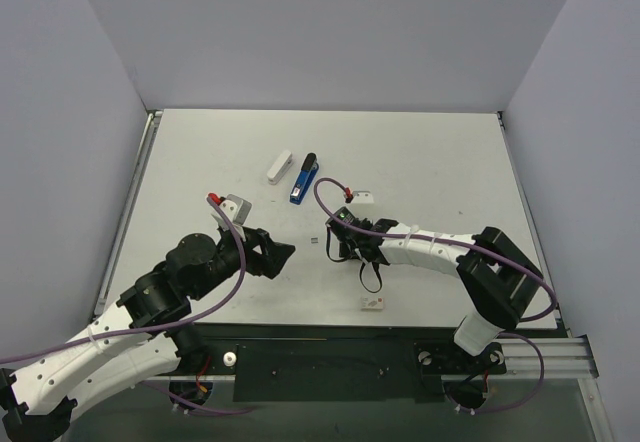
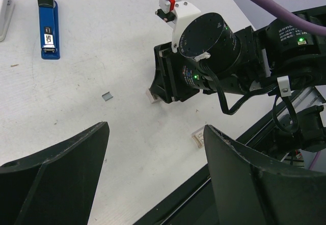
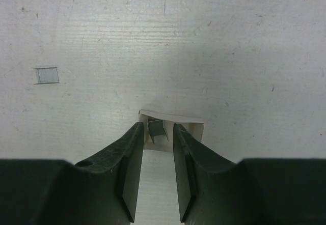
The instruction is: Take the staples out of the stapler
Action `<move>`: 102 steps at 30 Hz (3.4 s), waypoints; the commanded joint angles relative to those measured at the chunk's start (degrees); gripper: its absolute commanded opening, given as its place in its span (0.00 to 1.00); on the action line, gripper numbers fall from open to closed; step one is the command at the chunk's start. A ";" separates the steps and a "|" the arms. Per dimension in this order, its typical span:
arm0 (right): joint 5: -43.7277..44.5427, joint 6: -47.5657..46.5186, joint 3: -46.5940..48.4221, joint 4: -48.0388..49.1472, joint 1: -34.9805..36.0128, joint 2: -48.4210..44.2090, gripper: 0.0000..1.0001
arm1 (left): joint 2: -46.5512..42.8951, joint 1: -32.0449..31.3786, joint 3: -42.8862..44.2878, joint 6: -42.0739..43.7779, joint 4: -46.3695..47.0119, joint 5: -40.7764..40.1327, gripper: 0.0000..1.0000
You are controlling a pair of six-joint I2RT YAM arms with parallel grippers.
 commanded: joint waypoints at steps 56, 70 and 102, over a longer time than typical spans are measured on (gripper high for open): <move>0.22 -0.49 4.96 -7.42 0.32 -1.71 0.30 | 0.00 -0.13 1.87 0.77 1.72 -0.07 0.85; -5.48 -4.88 11.46 -3.38 0.67 0.13 0.41 | 0.09 -0.13 2.84 0.69 0.40 -0.24 0.85; -31.07 -21.41 23.94 6.99 -3.73 20.52 0.59 | -4.49 -0.13 2.31 -0.81 -4.44 -2.88 0.86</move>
